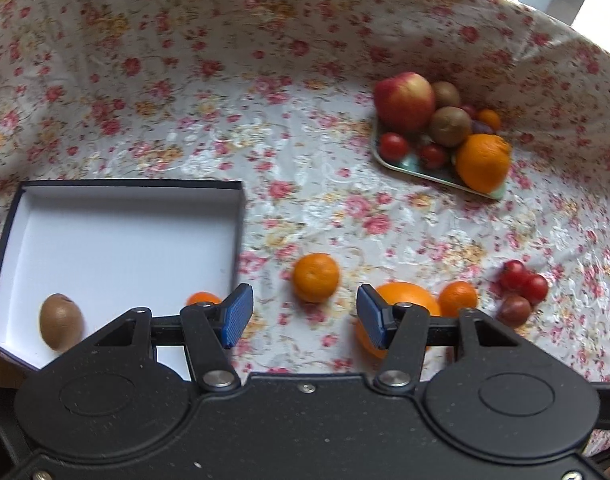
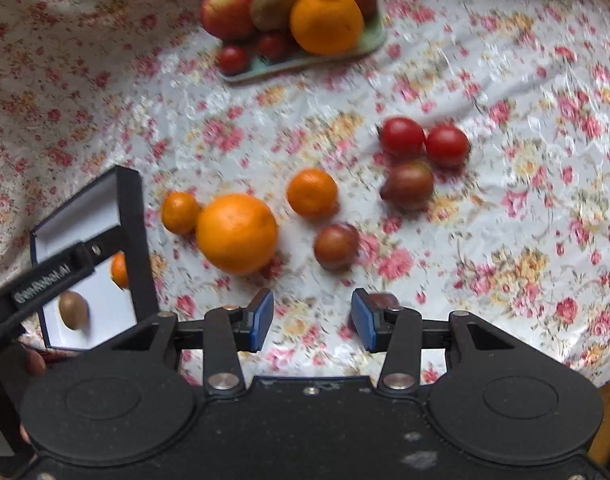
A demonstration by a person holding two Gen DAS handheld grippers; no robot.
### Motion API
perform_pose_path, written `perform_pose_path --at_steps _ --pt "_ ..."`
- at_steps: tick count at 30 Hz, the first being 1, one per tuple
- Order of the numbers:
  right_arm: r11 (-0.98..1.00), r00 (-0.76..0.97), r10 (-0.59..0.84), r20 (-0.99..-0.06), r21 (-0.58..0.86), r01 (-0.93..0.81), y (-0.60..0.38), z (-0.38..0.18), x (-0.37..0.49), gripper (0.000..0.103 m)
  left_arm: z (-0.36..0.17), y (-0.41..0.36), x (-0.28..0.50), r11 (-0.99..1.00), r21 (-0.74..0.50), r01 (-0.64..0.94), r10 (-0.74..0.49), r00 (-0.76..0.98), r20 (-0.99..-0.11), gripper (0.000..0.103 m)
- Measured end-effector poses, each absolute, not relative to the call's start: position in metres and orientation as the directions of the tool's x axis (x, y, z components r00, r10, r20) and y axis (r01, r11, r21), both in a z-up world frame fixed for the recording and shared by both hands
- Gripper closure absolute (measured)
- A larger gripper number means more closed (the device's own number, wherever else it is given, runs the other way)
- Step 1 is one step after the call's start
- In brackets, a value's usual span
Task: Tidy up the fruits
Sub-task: 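Withdraw both tools from the box toward the loose fruits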
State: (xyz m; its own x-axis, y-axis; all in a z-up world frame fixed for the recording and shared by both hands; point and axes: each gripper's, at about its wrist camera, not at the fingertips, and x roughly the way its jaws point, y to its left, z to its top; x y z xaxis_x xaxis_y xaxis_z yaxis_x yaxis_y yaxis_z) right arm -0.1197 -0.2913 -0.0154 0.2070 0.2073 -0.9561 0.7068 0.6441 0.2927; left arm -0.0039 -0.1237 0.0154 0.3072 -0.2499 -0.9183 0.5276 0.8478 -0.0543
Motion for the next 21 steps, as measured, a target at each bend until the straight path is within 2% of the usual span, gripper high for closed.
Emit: perform_pose_path --at_steps 11,21 --pt "0.605 0.164 0.236 -0.958 0.277 0.746 -0.297 -0.046 -0.149 0.056 0.01 -0.164 -0.035 0.783 -0.049 0.62 -0.269 0.267 -0.925 0.043" --pt "0.594 0.101 0.191 -0.976 0.197 0.78 -0.291 -0.068 -0.14 0.06 0.005 -0.165 -0.031 0.791 -0.053 0.609 -0.253 0.247 -0.935 0.043"
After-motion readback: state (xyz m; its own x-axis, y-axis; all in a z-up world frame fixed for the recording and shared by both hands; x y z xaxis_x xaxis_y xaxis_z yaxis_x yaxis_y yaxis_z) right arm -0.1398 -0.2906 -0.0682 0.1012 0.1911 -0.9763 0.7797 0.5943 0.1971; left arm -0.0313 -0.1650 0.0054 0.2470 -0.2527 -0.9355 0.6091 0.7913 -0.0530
